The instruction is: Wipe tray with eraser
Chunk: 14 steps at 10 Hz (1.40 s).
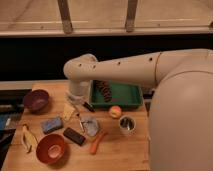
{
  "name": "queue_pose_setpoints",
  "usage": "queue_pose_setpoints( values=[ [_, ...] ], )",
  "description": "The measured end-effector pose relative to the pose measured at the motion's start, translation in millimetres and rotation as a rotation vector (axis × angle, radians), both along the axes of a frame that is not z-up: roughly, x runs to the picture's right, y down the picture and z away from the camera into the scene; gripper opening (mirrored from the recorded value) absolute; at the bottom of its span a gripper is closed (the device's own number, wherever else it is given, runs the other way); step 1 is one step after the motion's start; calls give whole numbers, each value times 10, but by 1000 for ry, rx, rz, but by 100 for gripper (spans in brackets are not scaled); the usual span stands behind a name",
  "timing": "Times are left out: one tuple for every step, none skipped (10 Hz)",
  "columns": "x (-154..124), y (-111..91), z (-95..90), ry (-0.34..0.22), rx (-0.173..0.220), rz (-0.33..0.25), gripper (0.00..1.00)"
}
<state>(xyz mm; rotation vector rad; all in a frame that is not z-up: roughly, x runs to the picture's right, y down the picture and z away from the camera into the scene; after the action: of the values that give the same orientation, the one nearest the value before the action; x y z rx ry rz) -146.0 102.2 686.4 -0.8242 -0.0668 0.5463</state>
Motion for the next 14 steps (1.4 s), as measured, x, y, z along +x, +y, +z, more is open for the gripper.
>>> queue_pose_setpoints(
  values=[
    [24, -8, 6, 3, 1, 3, 70],
    [3, -4, 2, 0, 1, 0, 70],
    [-12, 0, -4, -1, 0, -3, 70],
    [5, 5, 15, 7, -10, -4, 70],
    [3, 44, 49, 15, -26, 0, 70],
    [-6, 158, 130, 28, -56, 6, 70],
    [8, 291, 223, 42, -84, 16, 70],
    [48, 468, 349, 61, -117, 31, 70],
    [89, 634, 456, 81, -147, 47, 70],
    [114, 816, 541, 104, -181, 63, 70],
    [121, 934, 571, 115, -206, 79, 70],
    [136, 944, 579, 119, -209, 86, 70],
    [148, 948, 579, 121, -211, 85, 70],
    [133, 950, 575, 119, -211, 83, 70]
  ],
)
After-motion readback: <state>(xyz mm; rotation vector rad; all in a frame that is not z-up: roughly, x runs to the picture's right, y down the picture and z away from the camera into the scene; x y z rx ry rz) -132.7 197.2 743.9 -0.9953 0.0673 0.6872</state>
